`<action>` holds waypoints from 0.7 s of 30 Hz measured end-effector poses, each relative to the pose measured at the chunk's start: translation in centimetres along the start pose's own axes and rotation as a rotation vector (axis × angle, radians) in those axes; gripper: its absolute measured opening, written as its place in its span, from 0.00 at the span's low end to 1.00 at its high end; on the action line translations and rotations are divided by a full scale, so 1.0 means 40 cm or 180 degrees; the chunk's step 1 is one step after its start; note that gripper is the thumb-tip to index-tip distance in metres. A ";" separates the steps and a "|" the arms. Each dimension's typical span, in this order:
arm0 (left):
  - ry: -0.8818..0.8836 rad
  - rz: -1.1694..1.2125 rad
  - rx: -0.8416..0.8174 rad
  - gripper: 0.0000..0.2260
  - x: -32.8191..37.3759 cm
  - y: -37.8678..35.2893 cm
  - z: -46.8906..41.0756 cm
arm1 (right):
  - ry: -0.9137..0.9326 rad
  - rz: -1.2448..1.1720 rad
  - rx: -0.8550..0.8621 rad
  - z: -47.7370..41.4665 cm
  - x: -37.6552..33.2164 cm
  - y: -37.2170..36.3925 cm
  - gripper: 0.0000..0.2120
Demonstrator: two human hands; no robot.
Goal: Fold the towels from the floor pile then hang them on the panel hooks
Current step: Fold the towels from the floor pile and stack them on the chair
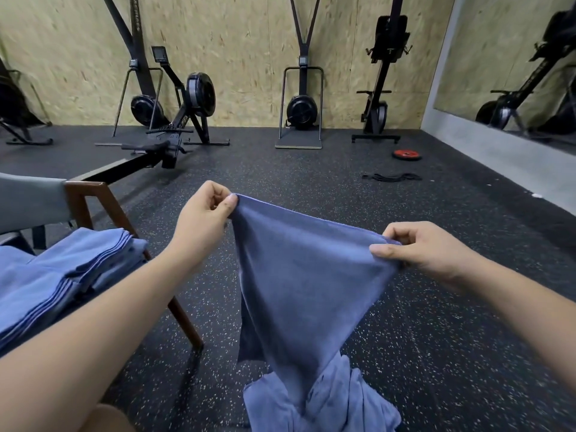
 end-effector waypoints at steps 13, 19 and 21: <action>-0.0259 -0.0307 -0.0672 0.05 0.075 -0.097 0.082 | 0.0047 0.1114 -0.0254 0.012 -0.032 -0.164 0.12; -0.0501 -0.0367 -0.0920 0.05 0.113 -0.130 0.105 | 0.0303 0.1050 -0.0172 0.014 -0.086 -0.273 0.17; -0.0537 -0.0392 -0.0952 0.05 0.118 -0.137 0.112 | 0.0332 0.1031 -0.0087 0.011 -0.099 -0.306 0.16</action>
Point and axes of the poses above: each hand's wrist, its own z-axis away from the middle knuckle, its own y-axis out of the back of the hand, x = y × z, the point moved 6 cm from there along -z, towards the middle knuckle, and after that the axes turned 11 degrees about z, right-handed, at the moved point
